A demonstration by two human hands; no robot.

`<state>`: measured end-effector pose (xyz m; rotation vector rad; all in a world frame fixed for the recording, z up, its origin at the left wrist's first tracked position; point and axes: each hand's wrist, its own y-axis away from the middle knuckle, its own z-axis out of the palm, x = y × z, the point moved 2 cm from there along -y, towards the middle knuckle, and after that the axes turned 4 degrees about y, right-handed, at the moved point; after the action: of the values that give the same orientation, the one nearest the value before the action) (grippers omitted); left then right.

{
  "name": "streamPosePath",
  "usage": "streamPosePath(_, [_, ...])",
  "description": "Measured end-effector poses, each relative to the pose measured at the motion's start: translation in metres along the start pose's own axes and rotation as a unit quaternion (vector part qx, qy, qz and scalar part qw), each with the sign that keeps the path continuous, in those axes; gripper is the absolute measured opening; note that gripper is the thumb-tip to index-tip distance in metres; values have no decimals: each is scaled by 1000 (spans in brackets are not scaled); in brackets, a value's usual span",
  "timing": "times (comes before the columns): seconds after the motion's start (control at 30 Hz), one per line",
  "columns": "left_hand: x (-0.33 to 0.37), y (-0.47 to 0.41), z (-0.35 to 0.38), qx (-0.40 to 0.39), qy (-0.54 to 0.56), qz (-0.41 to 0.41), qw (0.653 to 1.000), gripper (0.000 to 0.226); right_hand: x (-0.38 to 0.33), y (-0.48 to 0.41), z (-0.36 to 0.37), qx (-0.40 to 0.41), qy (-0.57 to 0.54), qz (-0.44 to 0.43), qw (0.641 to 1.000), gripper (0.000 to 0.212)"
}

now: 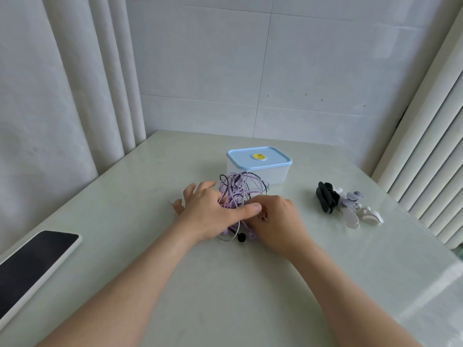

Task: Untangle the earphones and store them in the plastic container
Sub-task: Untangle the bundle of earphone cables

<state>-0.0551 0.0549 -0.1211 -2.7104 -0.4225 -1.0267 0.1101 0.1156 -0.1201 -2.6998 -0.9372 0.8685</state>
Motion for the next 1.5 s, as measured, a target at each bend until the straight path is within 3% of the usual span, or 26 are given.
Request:
streamPosePath(0.03, [4,2,-3,-8,-9,2,1000,53,-2,0,-1,7,-5,-6,1000,8])
streamPosePath(0.1, [9,3,-7,-6,-11,17,1000,41,-3,0,-1,10,-14,-13,1000,27])
streamPosePath(0.2, [0,-6,-7,24,10,10,1000,47,-1,-2,1,7,-19,-48,999,39])
streamPosePath(0.27, [-7,-9,-5,1,31,5,1000,53,3,-4,2,-2,-15,-41,999,41])
streamPosePath(0.43, [-10,-10,-5,-31,103,-16,994,45,9,-5,-4,75,-38,17,996,24])
streamPosePath(0.5, [-10,-9,-6,-57,124,-16,991,46,11,-6,-6,105,-31,16,994,29])
streamPosePath(0.73, [-3,-5,-8,-82,208,13,975,16,10,-6,-3,113,2,-16,993,27])
streamPosePath(0.8, [-6,-7,-8,-92,216,8,972,28,9,-3,-5,96,-9,-18,995,22])
streamPosePath(0.97, [-4,-6,-18,-92,285,21,954,53,8,-2,-6,85,-43,-8,995,32])
streamPosePath(1.07, [4,-1,-21,-118,341,81,929,42,9,-5,-7,106,-62,-6,992,34])
streamPosePath(1.2, [2,-4,-21,-80,333,72,937,15,9,-6,-9,116,-77,-14,990,37])
streamPosePath(1.5, [5,1,-24,-128,298,115,939,23,12,-7,-7,99,-67,-30,992,31])
